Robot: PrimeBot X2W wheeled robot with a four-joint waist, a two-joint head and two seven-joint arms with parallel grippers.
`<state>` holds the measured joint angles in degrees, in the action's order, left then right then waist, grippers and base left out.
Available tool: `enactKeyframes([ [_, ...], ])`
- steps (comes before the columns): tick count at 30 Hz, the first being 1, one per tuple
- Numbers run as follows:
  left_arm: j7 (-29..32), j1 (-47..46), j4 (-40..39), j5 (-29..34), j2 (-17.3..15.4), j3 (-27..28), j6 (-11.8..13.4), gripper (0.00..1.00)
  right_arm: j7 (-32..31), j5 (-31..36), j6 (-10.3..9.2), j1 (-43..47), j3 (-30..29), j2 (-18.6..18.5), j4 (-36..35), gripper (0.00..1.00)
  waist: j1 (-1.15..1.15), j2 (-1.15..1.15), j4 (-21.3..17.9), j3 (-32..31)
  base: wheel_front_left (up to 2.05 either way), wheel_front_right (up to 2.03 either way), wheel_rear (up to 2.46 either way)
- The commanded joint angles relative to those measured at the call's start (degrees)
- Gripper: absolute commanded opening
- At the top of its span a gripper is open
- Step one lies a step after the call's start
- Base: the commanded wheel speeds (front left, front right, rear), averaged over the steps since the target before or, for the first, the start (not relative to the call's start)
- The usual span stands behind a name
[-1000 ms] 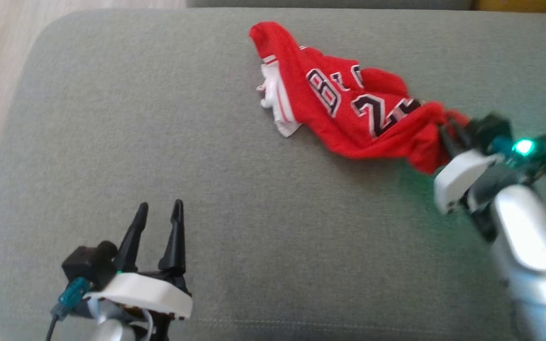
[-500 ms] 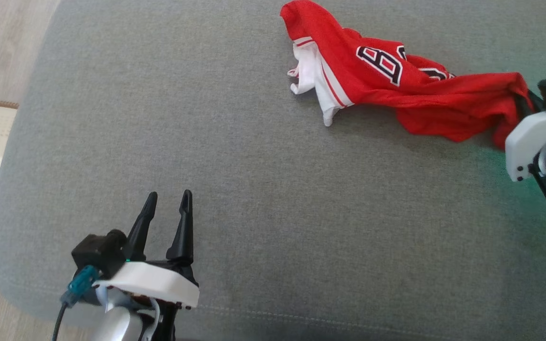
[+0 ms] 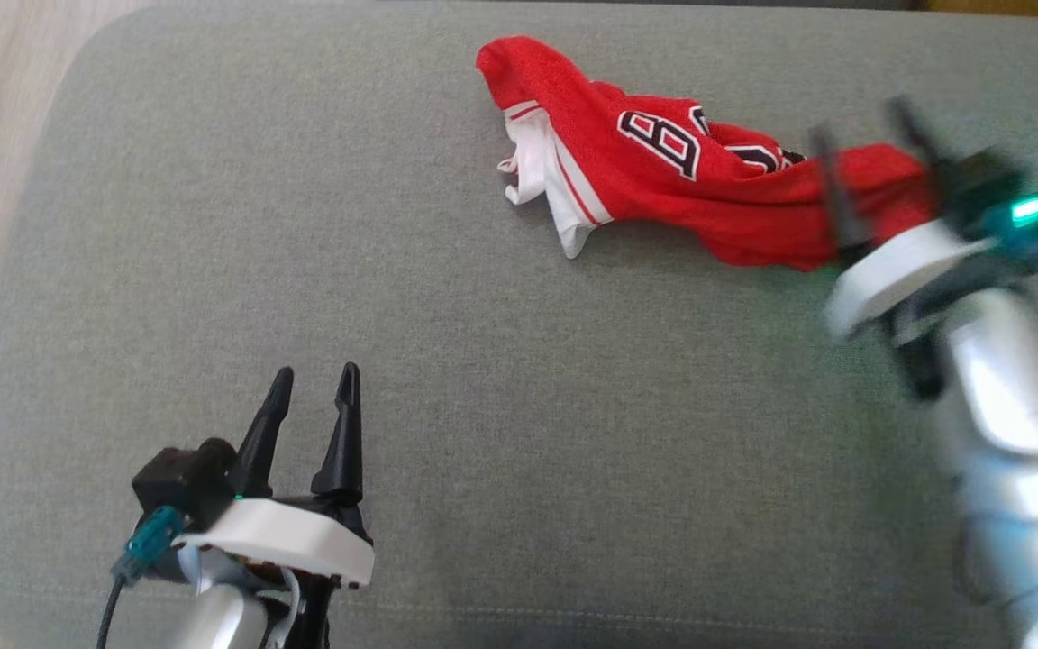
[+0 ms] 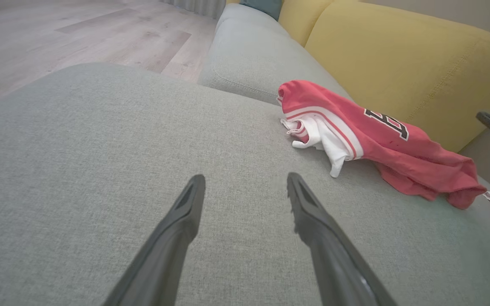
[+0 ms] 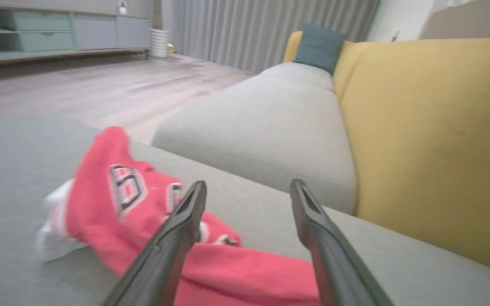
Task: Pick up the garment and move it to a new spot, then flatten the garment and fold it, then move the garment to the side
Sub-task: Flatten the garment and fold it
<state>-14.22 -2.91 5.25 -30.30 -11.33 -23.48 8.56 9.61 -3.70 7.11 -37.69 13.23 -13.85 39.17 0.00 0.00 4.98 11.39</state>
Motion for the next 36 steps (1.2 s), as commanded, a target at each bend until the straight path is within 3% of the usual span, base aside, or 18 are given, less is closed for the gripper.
enactKeyframes([
  [1, -0.7, -1.2, -2.0, 0.8, -0.8, 2.2, 0.1, 1.0, 0.4, -0.4, 0.37, 1.1, 1.4, 0.8, -1.8, 1.0, 0.0, 0.0, -0.2, -0.2, 0.0, 0.0, 0.0],
  [5, -0.7, -1.3, -2.5, 1.2, -1.0, 1.7, 0.0, 1.0, -1.3, -4.4, 0.37, 5.4, 8.5, 4.9, -5.7, 1.0, 0.0, 0.0, 0.7, -0.3, 0.0, 0.0, 0.0],
  [11, -0.5, -1.9, -3.1, 1.7, -0.7, 0.8, 0.0, 1.0, -3.0, -9.3, 0.37, 6.8, 14.6, 8.1, -2.7, 1.0, 0.0, 0.0, 4.7, 0.9, 0.0, 0.0, 0.0],
  [23, -0.6, -1.6, -1.8, 1.5, 0.8, -0.5, -0.7, 1.0, 1.7, -7.6, 0.37, -1.8, 8.4, 10.4, 16.6, 1.0, 0.0, 0.0, 14.2, 2.5, 0.0, 0.0, 0.0],
  [27, -0.6, -1.6, -1.4, 1.7, 1.3, -0.9, -1.0, 1.0, 2.6, -5.9, 0.37, -4.3, 7.2, 10.7, 21.5, 1.0, 0.0, 0.0, 15.4, 2.5, 0.0, 0.0, 0.0],
  [28, -0.7, -1.6, -1.3, 1.7, 1.4, -1.0, -1.0, 1.0, 2.9, -5.7, 0.37, -4.9, 6.6, 10.8, 22.6, 0.84, 0.0, 0.0, 15.6, 2.6, 0.0, 0.0, 0.0],
  [29, -0.7, -1.6, -1.3, 1.8, 1.4, -1.0, -1.1, 1.0, 3.1, -5.6, 0.37, -5.5, 5.8, 10.8, 23.7, 0.51, 0.0, 0.0, 15.8, 2.6, 0.0, 0.0, 0.0],
  [32, -0.7, -1.6, -1.1, 1.9, 1.6, -1.2, -1.2, 1.0, 3.8, -4.2, 0.37, -7.3, 3.7, 10.9, 26.4, 0.19, 0.0, 0.0, 16.1, 2.8, 0.0, 0.0, 0.0],
  [33, -0.7, -1.6, -1.0, 1.9, 1.7, -1.2, -1.2, 1.0, 4.1, -3.6, 0.37, -7.8, 3.1, 10.9, 27.2, 0.0, 0.0, 0.0, 16.2, 2.7, 0.0, 0.0, 0.0],
  [36, -0.7, -1.4, -0.9, 1.9, 1.7, -1.2, -1.3, 1.0, 4.6, -2.5, 0.37, -9.0, 2.0, 10.9, 28.4, 0.0, 0.0, 0.0, 16.0, 2.7, 0.0, 0.0, 0.0],
])
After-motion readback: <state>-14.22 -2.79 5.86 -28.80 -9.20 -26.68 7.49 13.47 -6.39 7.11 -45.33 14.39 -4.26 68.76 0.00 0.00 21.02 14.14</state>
